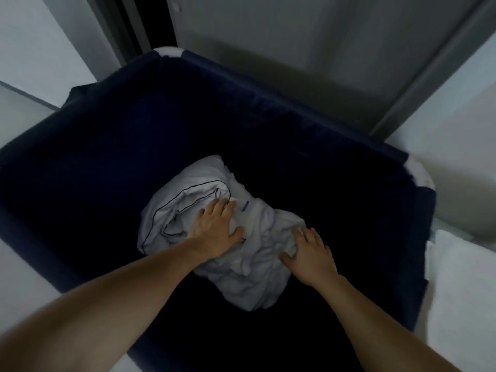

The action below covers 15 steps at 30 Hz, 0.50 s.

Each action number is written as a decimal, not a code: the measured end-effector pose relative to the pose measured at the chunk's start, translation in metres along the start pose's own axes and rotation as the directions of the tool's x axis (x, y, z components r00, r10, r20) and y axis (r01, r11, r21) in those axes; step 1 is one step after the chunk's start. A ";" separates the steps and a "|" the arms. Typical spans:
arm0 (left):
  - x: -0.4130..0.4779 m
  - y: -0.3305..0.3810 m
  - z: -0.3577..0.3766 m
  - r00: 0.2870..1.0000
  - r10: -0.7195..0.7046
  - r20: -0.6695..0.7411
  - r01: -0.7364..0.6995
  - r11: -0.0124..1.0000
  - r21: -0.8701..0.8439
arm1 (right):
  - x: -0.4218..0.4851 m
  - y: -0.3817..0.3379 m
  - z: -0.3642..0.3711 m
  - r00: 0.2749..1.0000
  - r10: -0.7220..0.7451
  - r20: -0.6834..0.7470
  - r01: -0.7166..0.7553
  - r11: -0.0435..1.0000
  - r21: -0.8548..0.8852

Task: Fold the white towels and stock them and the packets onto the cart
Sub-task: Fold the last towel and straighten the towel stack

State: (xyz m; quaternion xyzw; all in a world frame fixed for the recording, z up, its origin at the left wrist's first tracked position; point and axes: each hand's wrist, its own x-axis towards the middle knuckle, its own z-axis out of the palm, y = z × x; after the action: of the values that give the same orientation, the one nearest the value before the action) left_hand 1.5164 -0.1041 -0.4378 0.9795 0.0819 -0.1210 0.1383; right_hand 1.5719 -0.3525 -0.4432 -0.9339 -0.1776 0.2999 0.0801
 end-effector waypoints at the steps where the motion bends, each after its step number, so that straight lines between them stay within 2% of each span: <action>1: 0.009 -0.008 0.009 1.000 0.009 0.016 -0.010 1.000 0.015 | 0.015 -0.001 0.009 1.000 0.020 0.015 -0.020 1.000 0.016; 5: 0.045 -0.033 0.052 0.991 0.080 0.105 -0.081 0.997 0.009 | 0.085 0.003 0.047 0.996 0.071 0.059 -0.076 0.994 0.080; 8: 0.068 -0.051 0.098 0.982 0.170 0.083 -0.171 0.985 0.004 | 0.144 0.006 0.083 0.987 0.102 0.126 -0.120 0.982 0.147; 15: 0.095 -0.079 0.213 0.968 0.247 0.047 -0.249 0.968 0.038 | 0.268 0.023 0.177 0.956 0.214 0.202 -0.269 0.911 0.311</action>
State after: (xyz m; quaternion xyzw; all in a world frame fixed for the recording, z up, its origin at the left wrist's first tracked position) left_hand 1.5460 -0.0791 -0.6812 0.9821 -0.0467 -0.1253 0.1327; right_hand 1.6769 -0.2643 -0.7342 -0.8935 -0.0128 0.4088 0.1852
